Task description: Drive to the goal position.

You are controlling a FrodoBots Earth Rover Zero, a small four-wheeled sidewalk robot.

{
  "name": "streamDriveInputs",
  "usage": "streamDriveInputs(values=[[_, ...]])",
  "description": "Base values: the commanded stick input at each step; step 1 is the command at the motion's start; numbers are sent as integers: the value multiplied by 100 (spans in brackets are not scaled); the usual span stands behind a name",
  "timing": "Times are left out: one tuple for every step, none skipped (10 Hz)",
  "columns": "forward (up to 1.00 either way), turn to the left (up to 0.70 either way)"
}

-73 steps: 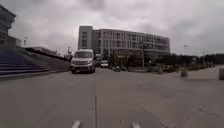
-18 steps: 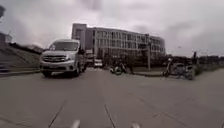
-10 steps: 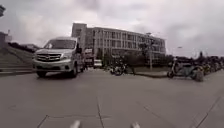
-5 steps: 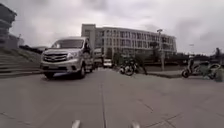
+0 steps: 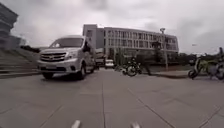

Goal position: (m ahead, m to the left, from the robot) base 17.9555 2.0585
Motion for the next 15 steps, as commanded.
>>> streamDriveInputs(values=[[70, 0], [70, 0], [70, 0], [70, 0], [70, 0], [70, 0], [70, 0], [70, 0], [70, 0], [70, 0], [70, 0], [70, 0], [70, 0], [70, 0], [70, 0]])
